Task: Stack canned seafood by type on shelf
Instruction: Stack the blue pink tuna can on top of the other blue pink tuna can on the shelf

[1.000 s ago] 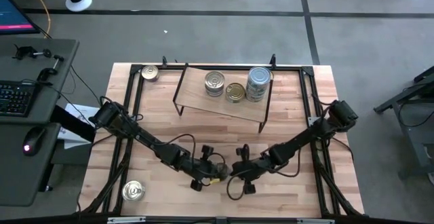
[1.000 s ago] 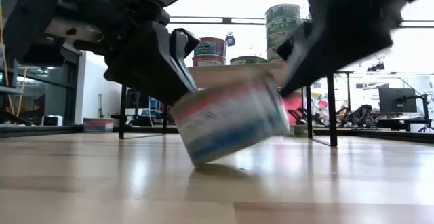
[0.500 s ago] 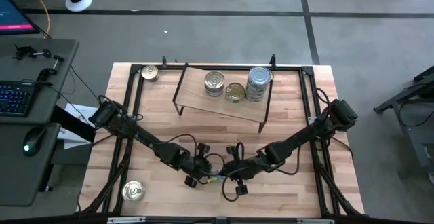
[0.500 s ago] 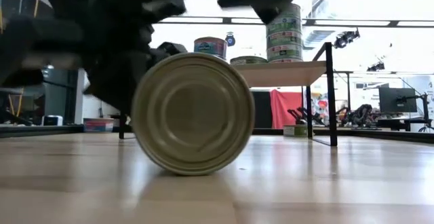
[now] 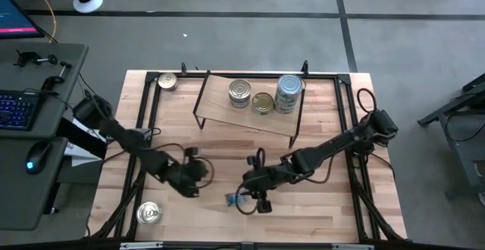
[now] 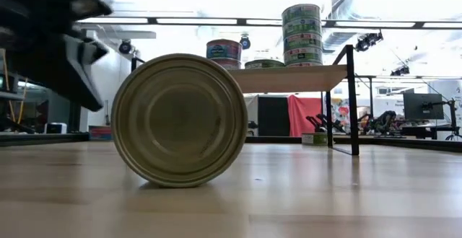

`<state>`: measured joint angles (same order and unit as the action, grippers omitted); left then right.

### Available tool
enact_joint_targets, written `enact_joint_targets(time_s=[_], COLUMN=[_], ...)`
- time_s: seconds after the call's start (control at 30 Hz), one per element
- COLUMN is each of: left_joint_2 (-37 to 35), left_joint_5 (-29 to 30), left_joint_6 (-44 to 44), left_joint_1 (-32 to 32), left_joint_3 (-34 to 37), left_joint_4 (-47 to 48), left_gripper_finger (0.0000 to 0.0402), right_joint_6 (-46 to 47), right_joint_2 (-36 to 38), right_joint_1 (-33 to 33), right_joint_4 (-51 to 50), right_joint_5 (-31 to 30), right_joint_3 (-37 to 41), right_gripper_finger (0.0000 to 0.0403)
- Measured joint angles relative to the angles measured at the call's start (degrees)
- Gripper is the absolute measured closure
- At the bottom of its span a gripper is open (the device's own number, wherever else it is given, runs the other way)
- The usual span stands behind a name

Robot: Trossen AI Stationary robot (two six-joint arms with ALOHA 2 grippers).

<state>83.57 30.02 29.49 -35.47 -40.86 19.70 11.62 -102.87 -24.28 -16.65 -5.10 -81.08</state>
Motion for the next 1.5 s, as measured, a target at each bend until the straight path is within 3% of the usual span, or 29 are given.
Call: enact_joint_targets(time_s=[0.23,0.4,0.6,0.9,1.5], left_joint_2=[-1.62,-0.2,0.06,0.06,0.0], left_joint_5=[5.56,6.62,8.82,9.71,11.02], left_joint_6=[13.87,19.84,24.16,24.88,25.53], left_joint_1=[-4.7,-4.87,-4.82,-4.24,-3.38], left_joint_3=[2.23,2.25,2.25,2.25,2.25], left_joint_4=[-0.29,-0.42,-0.63,-0.7,-1.63], left_gripper_finger=[0.0401,0.0401,0.0401,0.0401,0.0401], right_joint_6=[-5.49,-10.0,-11.08,-9.11,-11.62], right_joint_2=[-2.96,-7.27,-9.48,-10.54,-15.13], right_joint_1=[-0.23,-1.87,-2.4,-2.25,-2.25], right_joint_4=[1.27,1.47,1.46,1.69,3.91], right_joint_5=[9.35,6.99,-3.4,-0.83,-5.0], right_joint_3=[-0.46,-0.39,-0.33,-0.33,-0.28], right_gripper_finger=[0.0162,0.0101,0.0091,0.0091,0.0103])
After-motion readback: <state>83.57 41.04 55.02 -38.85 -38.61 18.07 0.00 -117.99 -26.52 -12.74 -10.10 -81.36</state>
